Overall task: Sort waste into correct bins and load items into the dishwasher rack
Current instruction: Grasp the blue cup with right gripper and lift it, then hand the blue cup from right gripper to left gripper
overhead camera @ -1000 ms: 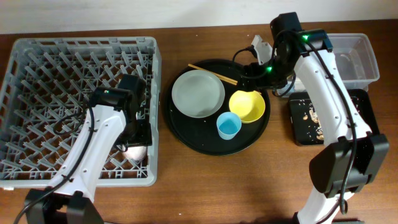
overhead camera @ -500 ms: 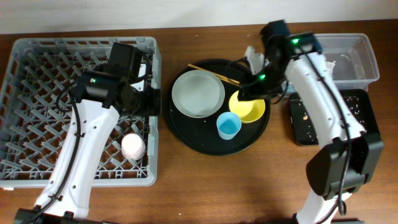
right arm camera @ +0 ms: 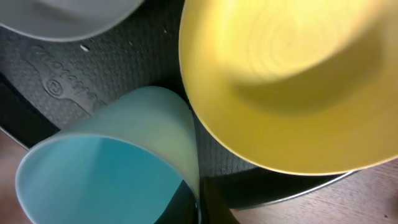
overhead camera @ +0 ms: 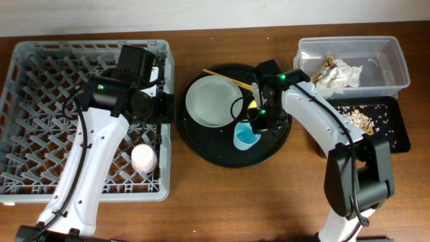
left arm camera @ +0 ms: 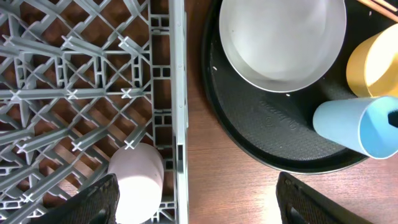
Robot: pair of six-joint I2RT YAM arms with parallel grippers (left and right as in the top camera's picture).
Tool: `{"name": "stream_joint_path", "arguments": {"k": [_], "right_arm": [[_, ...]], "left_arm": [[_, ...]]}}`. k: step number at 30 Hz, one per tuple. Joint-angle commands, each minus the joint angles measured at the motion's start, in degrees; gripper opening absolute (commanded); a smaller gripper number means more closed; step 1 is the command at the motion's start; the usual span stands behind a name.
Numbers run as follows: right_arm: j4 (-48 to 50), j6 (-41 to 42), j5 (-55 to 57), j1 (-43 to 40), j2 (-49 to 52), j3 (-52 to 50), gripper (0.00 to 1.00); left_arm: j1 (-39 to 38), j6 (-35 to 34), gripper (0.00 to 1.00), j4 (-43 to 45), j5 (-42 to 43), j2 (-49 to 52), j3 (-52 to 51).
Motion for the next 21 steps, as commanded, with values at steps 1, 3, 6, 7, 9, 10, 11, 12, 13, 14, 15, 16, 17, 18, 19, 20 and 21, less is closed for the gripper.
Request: {"name": "stream_joint_path", "arguments": {"k": [1,3,6,7,9,10,11,12,13,14,15,16,17,18,19,20,21], "right_arm": [[0.92,-0.74,-7.85,-0.17,-2.34,0.74,0.04],[1.57,-4.76,-21.24,-3.02,-6.62,2.91,0.04],[2.43,-9.73,-40.94,-12.50,-12.85,3.15,0.04],[2.62,-12.79,-49.81,-15.28,-13.11,3.15,0.04],[3.04,-16.41,-60.00,-17.70,-12.66,3.10,0.04],[4.17,-17.25,-64.30,-17.90,-12.28,3.10,0.04],[6.05,-17.22,-67.47,-17.53,-11.93,3.10,0.04],[8.35,-17.18,-69.55,-16.70,-11.69,3.10,0.04],[10.14,-17.18,-70.97,-15.93,-11.58,3.10,0.04],[12.24,-17.11,-72.30,-14.93,-11.47,3.10,0.04],[13.64,-16.72,-72.76,-14.51,-11.47,3.10,0.04],[15.28,-15.85,-72.85,-14.10,-11.47,3.10,0.04],[17.44,-14.51,-72.89,-13.75,-11.47,3.10,0.05],[18.91,-14.34,-73.57,-13.40,-11.47,3.10,0.04],[20.52,-13.29,-74.16,-12.94,-11.47,3.10,0.04],[21.51,-12.81,-74.14,-12.59,-11.47,3.10,0.04],[24.02,-11.15,-74.14,-11.82,-11.47,3.10,0.04]], "left_arm": [[0.00,0.48,0.80,0.68,0.79,0.42,0.00],[0.26,0.50,0.80,1.75,4.96,0.42,0.00],[3.56,0.79,0.82,5.46,21.70,0.42,0.00],[4.79,0.98,0.84,7.10,28.09,0.42,0.00],[7.23,0.94,0.85,10.95,40.85,0.42,0.00],[8.39,0.94,0.87,13.18,48.63,0.42,0.00],[9.09,0.94,0.87,15.13,55.58,0.42,0.00],[9.29,0.94,0.87,16.85,61.42,0.42,0.00],[9.29,0.94,0.87,18.47,66.25,0.42,0.00],[9.27,0.96,0.87,19.76,70.84,0.42,0.00],[9.27,0.96,0.87,20.20,74.16,0.39,0.00],[9.27,1.20,0.87,20.22,77.40,0.42,0.00],[9.27,1.60,0.94,20.22,80.72,0.42,0.00],[9.25,2.56,0.94,20.20,84.02,0.42,0.00],[8.85,2.69,0.94,20.15,84.98,0.42,0.00],[8.46,3.02,0.94,20.15,84.96,0.39,0.00],[7.19,3.78,0.94,20.13,84.70,0.42,-0.02]]}}
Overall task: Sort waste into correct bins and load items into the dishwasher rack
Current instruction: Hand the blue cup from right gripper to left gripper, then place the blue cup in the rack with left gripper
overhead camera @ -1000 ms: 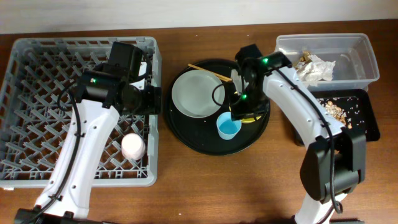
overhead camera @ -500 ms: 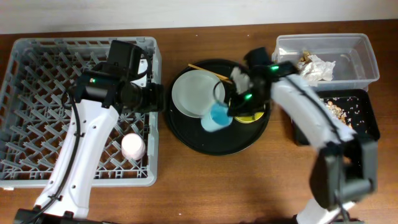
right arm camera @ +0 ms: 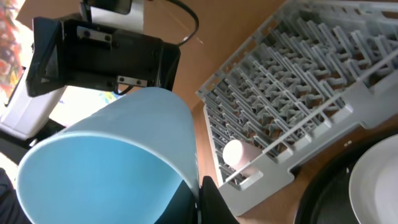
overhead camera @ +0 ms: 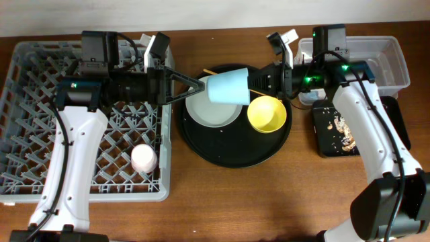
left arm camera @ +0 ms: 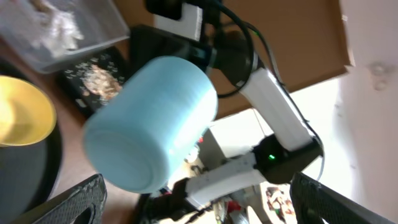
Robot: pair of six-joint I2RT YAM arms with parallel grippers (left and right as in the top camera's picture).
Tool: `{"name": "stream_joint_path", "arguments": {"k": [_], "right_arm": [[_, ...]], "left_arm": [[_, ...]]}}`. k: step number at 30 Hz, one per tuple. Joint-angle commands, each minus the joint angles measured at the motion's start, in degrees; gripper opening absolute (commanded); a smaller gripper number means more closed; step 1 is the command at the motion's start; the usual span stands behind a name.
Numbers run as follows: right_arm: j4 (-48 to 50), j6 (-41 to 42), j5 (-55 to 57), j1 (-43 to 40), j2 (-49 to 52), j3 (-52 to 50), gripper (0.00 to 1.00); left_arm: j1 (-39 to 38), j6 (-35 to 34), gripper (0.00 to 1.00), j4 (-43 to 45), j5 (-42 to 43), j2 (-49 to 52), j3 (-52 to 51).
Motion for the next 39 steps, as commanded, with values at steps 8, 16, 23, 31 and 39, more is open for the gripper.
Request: {"name": "stream_joint_path", "arguments": {"k": [8,16,23,31,39], "right_arm": [[21.20,19.85,-2.67,3.39,0.17,0.39,0.04],[22.47,20.39,-3.56,3.30,0.17,0.39,0.04],[26.32,23.41,-3.30,4.48,0.17,0.39,0.04],[33.14,28.94,-0.90,5.51,0.20,0.39,0.04],[33.09,28.92,4.46,8.66,0.20,0.39,0.04]], "left_arm": [[-6.75,4.72,0.94,-0.11,-1.60,0.42,0.04],[-5.22,4.68,0.94,0.66,-5.99,2.01,0.04],[-2.99,3.85,0.94,2.93,-4.24,2.03,0.04],[-3.76,3.85,0.95,2.95,-1.03,2.01,0.04],[-3.76,3.85,0.82,2.95,2.01,2.01,0.04]]}}
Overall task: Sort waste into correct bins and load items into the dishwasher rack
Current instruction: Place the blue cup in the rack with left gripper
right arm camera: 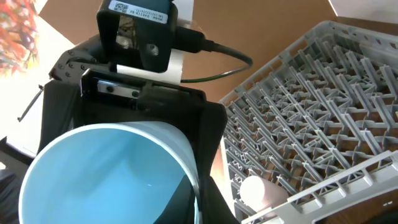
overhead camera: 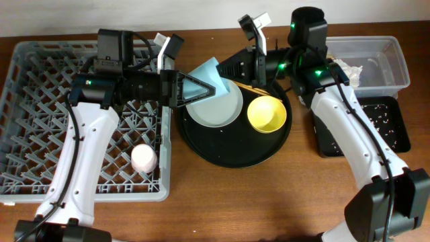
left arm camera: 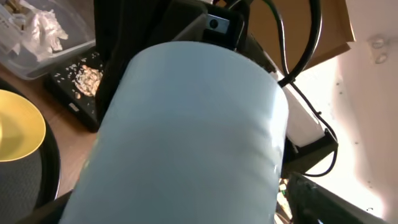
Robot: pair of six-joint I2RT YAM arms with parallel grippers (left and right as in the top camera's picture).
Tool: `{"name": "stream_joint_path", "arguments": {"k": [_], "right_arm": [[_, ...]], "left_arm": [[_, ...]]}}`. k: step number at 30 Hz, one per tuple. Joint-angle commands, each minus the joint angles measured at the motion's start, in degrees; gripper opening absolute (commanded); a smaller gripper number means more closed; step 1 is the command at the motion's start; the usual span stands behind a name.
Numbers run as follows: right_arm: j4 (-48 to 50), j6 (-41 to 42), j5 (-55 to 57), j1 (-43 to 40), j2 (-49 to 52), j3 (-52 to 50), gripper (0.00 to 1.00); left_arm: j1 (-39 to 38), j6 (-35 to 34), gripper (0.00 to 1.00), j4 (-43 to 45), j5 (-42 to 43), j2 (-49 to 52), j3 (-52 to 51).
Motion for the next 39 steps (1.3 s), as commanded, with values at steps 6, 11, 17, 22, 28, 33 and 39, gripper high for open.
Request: {"name": "stream_joint_path", "arguments": {"k": [6,11,17,22,28,33,39], "right_arm": [[-0.02,0.48,1.44,0.20,0.00,0.46,0.29],[-0.02,0.48,1.18,-1.14,0.00,0.46,0.59],[-7.98,-1.86,1.53,-15.89,0.00,0.46,0.69],[-31.98,-16.61,17.86,-19.45,0.00,0.46,0.72],[-39.54,-18.10,36.63,-14.82,0.00,0.46,0.73],[-40.79,-18.08,43.78,-10.40,0.00,0.46,0.74],[-41.70,-18.08,45.11,-9.88,0.00,0.46,0.74]], "left_arm": [[-0.17,0.92,0.43,0.13,2.34,0.39,0.04],[-0.09,0.94,0.43,0.28,2.34,0.39,0.04],[5.81,0.94,0.43,1.11,-9.70,0.39,0.04],[7.34,2.71,0.43,-7.89,-48.26,-0.15,0.07],[7.23,5.64,0.43,-21.51,-80.06,-0.13,0.39],[7.23,5.60,0.43,-26.64,-83.38,2.56,0.04],[3.80,5.62,0.43,-24.94,-82.97,12.61,0.02]]}}
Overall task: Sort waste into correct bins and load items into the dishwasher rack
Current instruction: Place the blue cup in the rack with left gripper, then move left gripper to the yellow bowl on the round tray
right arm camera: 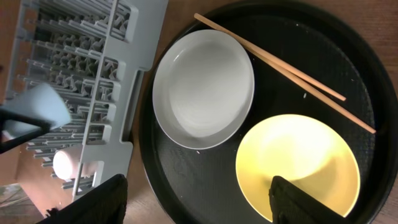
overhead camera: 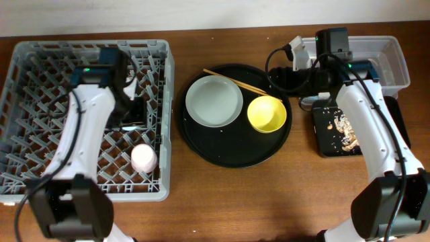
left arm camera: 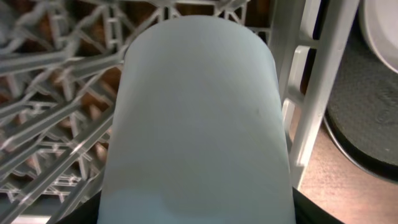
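A pale blue cup [left arm camera: 196,118] fills the left wrist view, with my left gripper [left arm camera: 196,211] shut on it over the grey dishwasher rack [overhead camera: 40,188], near the rack's right wall. The right wrist view shows the same cup [right arm camera: 40,109] held between dark fingers above the rack. My right gripper [right arm camera: 199,205] is open and holds nothing, above the right part of the black round tray [overhead camera: 235,151]. On the tray lie a white bowl [overhead camera: 213,101], a yellow bowl [overhead camera: 267,113] and wooden chopsticks [overhead camera: 235,81].
A pink cup [overhead camera: 144,158] stands upside down in the rack's front right part. A clear bin [overhead camera: 386,74] holding crumpled paper sits at the back right. A small black tray [overhead camera: 342,131] with food scraps lies under my right arm.
The blue cup has passed from my right gripper to my left. My left gripper now holds it over the rack, and my right gripper is open and drawn back to the right.
My right gripper was on the blue cup lying on the round tray, with my left gripper open at the rack's edge. Then my right gripper held the cup in the air towards the open left gripper. Then the cup sat between the left fingers. Now the left gripper holds it over the rack.
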Robot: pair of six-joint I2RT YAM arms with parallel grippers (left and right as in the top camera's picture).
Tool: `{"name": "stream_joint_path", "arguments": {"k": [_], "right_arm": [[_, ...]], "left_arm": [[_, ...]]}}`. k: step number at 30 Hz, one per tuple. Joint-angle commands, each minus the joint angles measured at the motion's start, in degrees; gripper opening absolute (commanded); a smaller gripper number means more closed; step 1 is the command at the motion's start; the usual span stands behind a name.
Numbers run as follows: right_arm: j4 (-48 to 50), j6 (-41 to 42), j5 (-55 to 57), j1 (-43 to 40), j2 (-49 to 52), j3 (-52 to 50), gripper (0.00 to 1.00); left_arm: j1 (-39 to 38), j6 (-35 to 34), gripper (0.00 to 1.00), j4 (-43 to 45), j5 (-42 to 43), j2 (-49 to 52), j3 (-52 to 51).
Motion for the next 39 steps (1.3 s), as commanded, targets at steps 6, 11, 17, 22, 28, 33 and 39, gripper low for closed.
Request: {"name": "stream_joint_path", "arguments": {"k": [6,11,17,22,28,33,39], "right_arm": [[-0.59,-0.85,2.64,0.20,-0.02,0.09,0.74],[-0.57,-0.85,2.64,0.20,-0.02,0.09,0.74],[-0.83,-0.85,2.62,0.20,-0.02,0.09,0.74],[-1.03,-0.85,2.64,0.20,-0.02,0.09,0.74],[-0.98,-0.83,2.58,0.22,-0.04,0.09,0.74],[-2.23,-0.31,3.58,0.22,-0.04,0.09,0.70],[-8.98,3.98,22.82,2.45,-0.04,0.09,0.68]], "left_arm": [[-2.86,0.72,0.44,5.77,-0.72,3.37,0.24],[-2.86,0.72,0.43,3.87,-0.70,3.56,0.22],[-2.86,0.72,0.68,3.13,-0.72,3.56,0.20],[-2.86,0.70,0.79,3.37,-0.74,3.56,0.20],[-2.89,0.72,0.79,2.49,-0.70,3.56,5.31],[-6.49,0.72,0.79,-4.59,2.99,3.56,19.23],[-16.94,-0.22,0.79,-1.33,2.95,3.58,18.95]]}}
